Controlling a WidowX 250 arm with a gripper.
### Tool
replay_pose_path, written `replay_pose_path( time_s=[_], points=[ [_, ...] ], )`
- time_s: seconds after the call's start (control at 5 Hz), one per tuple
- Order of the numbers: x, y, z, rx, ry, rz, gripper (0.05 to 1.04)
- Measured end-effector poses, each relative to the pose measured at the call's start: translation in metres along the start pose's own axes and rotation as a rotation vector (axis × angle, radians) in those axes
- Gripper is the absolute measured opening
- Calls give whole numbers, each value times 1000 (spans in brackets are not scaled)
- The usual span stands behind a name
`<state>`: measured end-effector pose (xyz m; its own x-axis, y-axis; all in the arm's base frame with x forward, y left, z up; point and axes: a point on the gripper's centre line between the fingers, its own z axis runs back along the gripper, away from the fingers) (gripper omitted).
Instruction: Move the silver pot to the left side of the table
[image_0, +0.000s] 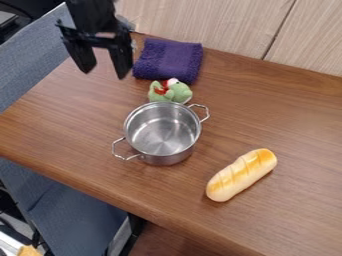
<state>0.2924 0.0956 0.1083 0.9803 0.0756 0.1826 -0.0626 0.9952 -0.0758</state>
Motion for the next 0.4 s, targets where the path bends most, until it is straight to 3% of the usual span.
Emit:
replay_pose_path(
  time_s=[0.4],
  points=[
    [-13,-21,-27,55,16,-85,1001]
  ],
)
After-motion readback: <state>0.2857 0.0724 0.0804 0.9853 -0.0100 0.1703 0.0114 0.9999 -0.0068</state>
